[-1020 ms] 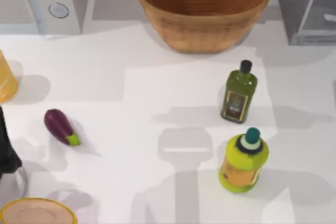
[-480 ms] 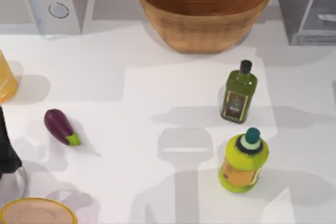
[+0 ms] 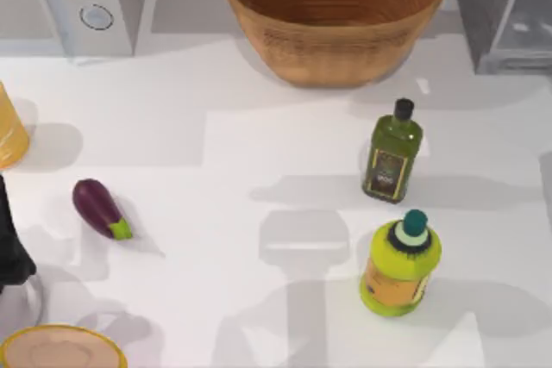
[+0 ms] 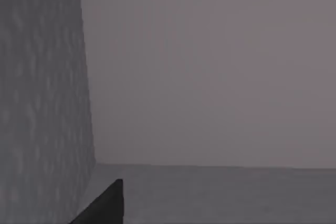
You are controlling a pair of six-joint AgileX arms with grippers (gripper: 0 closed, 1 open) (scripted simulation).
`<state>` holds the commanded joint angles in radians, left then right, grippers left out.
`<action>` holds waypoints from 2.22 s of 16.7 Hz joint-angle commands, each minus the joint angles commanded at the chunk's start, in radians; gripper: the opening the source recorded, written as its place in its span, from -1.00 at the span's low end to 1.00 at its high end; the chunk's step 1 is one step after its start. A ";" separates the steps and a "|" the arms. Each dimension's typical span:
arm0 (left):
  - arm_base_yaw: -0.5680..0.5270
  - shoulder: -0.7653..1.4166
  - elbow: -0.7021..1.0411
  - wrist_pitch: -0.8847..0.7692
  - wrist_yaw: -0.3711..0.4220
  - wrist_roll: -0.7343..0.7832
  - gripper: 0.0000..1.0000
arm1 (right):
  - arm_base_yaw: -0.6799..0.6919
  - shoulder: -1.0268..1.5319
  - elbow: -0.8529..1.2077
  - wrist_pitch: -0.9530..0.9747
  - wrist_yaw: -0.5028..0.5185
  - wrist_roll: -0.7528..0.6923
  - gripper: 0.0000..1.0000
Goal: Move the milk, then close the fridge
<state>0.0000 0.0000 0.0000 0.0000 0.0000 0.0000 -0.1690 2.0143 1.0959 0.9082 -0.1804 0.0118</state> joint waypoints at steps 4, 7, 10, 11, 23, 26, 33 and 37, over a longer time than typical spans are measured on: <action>0.000 0.000 0.000 0.000 0.000 0.000 1.00 | 0.030 -0.383 -0.192 -0.159 0.031 -0.003 1.00; 0.000 0.000 0.000 0.000 0.000 0.000 1.00 | 0.055 -0.730 -0.367 -0.304 0.061 -0.006 1.00; 0.000 0.000 0.000 0.000 0.000 0.000 1.00 | 0.083 -1.089 -0.552 -0.457 0.093 -0.009 1.00; 0.000 0.000 0.000 0.000 0.000 0.000 1.00 | 0.092 -1.206 -0.613 -0.508 0.103 -0.009 1.00; 0.000 0.000 0.000 0.000 0.000 0.000 1.00 | 0.169 -2.013 -1.095 -0.907 0.180 -0.012 1.00; 0.000 0.000 0.000 0.000 0.000 0.000 1.00 | 0.169 -2.014 -1.096 -0.908 0.180 -0.012 1.00; 0.000 0.000 0.000 0.000 0.000 0.000 1.00 | 0.171 -2.087 -1.030 -1.016 0.175 -0.010 1.00; 0.000 0.000 0.000 0.000 0.000 0.000 1.00 | 0.172 -2.242 -0.903 -1.283 0.176 -0.012 1.00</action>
<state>0.0000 0.0000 0.0000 0.0000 0.0000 0.0000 0.0032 -0.2277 0.1928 -0.3750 -0.0042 -0.0005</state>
